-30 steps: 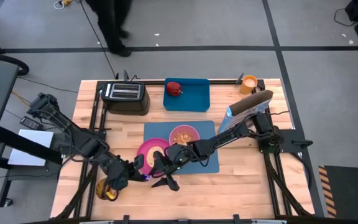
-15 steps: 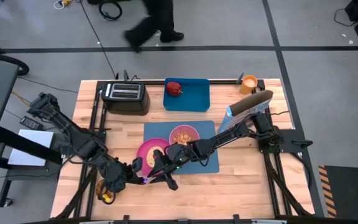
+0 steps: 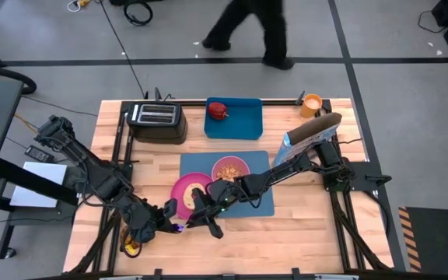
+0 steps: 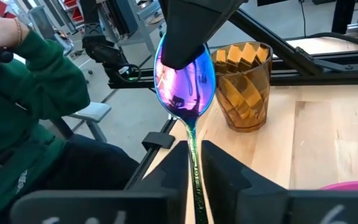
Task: Arrange a breakfast setting
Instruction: Put the iridescent spoon on the blue placemat
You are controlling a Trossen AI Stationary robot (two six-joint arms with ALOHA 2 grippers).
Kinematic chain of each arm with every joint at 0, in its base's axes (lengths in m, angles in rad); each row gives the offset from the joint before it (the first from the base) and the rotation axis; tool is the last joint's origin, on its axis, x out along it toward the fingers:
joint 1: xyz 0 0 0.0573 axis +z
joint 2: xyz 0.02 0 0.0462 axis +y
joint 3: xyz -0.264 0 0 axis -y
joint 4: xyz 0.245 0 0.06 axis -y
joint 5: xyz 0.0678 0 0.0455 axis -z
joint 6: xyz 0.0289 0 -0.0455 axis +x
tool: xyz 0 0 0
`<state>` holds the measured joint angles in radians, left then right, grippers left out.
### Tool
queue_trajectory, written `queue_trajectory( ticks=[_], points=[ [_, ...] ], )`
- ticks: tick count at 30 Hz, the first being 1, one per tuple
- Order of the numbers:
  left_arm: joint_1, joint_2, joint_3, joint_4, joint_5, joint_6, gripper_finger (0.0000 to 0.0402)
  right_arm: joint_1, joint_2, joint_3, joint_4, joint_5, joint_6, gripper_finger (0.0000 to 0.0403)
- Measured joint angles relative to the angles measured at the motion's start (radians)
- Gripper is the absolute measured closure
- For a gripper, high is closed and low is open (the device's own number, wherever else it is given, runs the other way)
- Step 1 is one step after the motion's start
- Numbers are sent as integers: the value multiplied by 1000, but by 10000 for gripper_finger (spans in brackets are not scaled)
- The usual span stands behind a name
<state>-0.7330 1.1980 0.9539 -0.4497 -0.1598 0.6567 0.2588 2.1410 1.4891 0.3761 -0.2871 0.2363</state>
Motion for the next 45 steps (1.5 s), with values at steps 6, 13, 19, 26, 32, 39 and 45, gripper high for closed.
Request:
queue_trajectory(
  ticks=[6, 13, 19, 26, 32, 39, 45],
  points=[
    [0, 0, 0, 4, 1, -4, 385, 0, 0, 0, 4, -6, -4, 379],
    [0, 0, 0, 9, 0, -66, 380, -2, 0, 0, 5, -25, -4, 383],
    [0, 0, 0, 19, -44, -152, 347, -2, 0, 0, 3, -24, -2, 383],
    [-21, -4, 0, 20, -130, -232, 272, -3, -5, -1, -18, -21, -2, 383],
    [-107, -48, 48, -140, -330, -324, 215, 5, -83, -2, -226, 96, -23, 383],
    [-166, -138, 72, -207, -498, -471, 205, 59, -235, -1, -624, 376, 110, 383],
    [-167, -160, 72, -216, -644, -566, 209, 137, -322, -1, -906, 569, 399, 383]
  ],
)
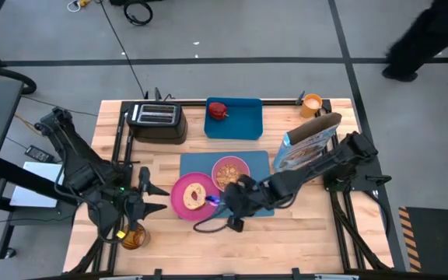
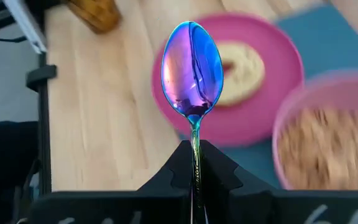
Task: Arrange a breakfast setting
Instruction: Put the iridescent spoon on the blue placemat
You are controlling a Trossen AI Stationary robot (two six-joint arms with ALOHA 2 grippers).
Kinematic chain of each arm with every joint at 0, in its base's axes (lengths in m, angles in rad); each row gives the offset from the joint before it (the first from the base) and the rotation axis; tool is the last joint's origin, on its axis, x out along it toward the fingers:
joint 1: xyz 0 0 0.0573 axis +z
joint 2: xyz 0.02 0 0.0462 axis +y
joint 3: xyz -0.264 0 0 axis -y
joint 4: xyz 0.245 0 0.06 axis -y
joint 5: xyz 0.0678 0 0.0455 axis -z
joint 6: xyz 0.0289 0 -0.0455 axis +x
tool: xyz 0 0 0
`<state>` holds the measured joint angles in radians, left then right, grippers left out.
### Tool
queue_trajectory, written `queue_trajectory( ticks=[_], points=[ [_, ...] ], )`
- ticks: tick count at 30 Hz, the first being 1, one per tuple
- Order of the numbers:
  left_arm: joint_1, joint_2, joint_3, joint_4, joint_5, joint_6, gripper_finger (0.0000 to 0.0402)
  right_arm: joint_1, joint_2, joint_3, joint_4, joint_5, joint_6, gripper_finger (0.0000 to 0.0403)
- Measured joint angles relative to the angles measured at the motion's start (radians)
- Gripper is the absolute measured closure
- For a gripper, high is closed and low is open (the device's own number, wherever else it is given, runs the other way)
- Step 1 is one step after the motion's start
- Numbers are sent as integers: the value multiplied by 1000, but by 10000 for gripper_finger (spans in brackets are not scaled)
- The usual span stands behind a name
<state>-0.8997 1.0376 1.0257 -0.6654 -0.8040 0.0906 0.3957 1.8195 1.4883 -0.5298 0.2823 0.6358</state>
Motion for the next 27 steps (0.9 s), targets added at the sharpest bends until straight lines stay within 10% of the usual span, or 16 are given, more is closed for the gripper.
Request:
queue_trajectory(
  ticks=[13, 27],
  points=[
    [0, 3, 0, 1, -12, -112, 209, 125, 59, 0, -463, -98, 822, 383],
    [0, 3, 0, -4, -11, -225, 209, 95, 175, -9, -736, 125, 1377, 383]
  ],
)
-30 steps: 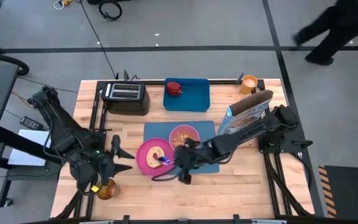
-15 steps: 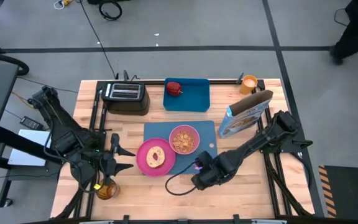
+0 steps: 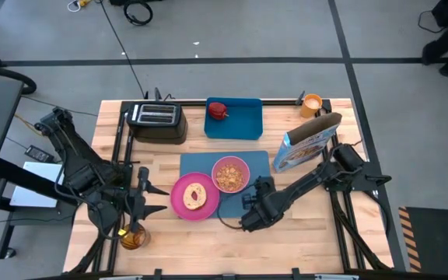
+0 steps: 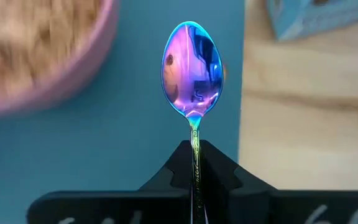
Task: Arrange a breakfast setting
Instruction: Put the iridescent spoon on the blue placemat, then adjust the pink bowl
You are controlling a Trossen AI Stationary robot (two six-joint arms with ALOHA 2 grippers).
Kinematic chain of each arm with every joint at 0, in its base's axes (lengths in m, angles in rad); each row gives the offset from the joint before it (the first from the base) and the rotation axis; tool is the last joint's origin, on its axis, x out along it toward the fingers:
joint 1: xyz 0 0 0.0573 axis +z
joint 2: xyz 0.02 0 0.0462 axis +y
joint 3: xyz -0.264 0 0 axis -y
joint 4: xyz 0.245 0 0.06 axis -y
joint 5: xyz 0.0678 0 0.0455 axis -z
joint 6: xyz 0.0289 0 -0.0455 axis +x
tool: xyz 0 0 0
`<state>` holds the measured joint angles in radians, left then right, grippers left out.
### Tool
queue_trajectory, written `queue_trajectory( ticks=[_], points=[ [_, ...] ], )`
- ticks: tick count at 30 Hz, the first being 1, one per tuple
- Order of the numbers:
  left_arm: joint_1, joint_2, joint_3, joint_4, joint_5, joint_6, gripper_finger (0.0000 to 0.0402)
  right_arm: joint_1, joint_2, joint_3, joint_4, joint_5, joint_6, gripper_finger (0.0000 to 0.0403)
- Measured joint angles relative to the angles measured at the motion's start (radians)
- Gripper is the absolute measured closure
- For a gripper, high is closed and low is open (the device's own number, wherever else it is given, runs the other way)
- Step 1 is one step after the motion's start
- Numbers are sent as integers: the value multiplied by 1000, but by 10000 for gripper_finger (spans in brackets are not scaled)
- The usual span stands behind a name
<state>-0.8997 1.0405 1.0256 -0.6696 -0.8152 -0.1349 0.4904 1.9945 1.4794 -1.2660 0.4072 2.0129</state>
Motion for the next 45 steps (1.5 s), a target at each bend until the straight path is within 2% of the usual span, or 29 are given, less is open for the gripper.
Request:
queue_trajectory(
  ticks=[2, 5, 9, 12, 20, 35, 40, 45],
  points=[
    [0, 0, 0, -2, 0, 25, 209, -17, -1, -21, -5, 21, 37, 383],
    [0, 0, 0, -3, 0, 52, 209, -49, 0, -65, 16, -7, 67, 383],
    [0, 0, 0, -7, 0, 72, 209, -81, 0, -149, 230, 19, 28, 383],
    [0, 0, 0, -10, 0, 73, 209, -99, 0, -195, 294, 42, 27, 383],
    [0, 0, 0, -10, 0, 64, 209, -141, 0, -213, 309, 67, 3, 381],
    [0, 0, 0, 10, 0, 69, 209, -146, 0, -213, 315, 43, -1, 350],
    [0, 0, 0, 11, 0, 69, 209, -146, -6, -197, 295, 44, -76, 333],
    [0, 0, 0, 22, 0, 80, 209, -142, -36, -143, 230, 71, -225, 301]
  ],
)
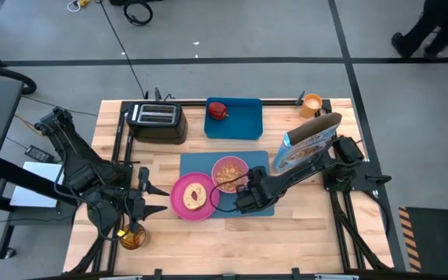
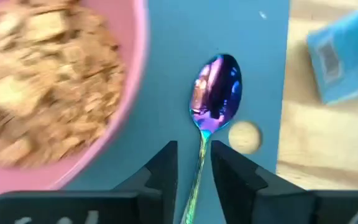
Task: Arrange a breakfast setting
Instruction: Adjust the pink bowl, then put the yellow cup on the blue placemat
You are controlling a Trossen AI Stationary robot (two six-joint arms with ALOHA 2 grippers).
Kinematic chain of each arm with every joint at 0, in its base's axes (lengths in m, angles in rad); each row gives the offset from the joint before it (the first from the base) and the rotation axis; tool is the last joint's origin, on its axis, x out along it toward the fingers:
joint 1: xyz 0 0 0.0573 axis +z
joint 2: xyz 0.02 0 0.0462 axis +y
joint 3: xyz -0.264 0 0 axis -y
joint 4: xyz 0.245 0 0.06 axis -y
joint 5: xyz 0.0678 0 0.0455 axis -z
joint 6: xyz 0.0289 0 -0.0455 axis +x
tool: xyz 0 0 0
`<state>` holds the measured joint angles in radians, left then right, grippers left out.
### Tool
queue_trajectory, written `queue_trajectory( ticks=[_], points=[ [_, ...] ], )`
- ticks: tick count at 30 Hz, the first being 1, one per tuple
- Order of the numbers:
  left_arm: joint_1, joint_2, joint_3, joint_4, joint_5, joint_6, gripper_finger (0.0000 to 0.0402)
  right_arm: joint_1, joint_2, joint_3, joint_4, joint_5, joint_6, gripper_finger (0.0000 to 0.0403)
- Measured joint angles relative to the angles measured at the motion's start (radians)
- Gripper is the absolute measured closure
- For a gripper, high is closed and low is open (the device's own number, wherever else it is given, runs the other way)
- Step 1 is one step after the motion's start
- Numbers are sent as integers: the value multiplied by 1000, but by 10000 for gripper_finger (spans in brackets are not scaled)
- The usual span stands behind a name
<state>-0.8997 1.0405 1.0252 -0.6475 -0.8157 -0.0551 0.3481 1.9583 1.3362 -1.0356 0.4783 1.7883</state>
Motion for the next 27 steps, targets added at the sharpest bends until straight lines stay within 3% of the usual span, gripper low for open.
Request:
queue_trajectory(
  ticks=[5, 11, 21, 27],
  points=[
    [0, 0, 0, 14, 0, -10, 209, 19, -25, 40, 45, -39, -211, 262],
    [0, 0, 0, 46, -3, -9, 209, 37, -13, 13, 304, -49, -427, 229],
    [0, 0, 0, 81, -3, -24, 209, 4, -13, 3, 374, 8, -529, 221],
    [0, 0, 0, 122, -3, -32, 209, 3, -26, 3, 376, -55, -578, 222]
  ],
)
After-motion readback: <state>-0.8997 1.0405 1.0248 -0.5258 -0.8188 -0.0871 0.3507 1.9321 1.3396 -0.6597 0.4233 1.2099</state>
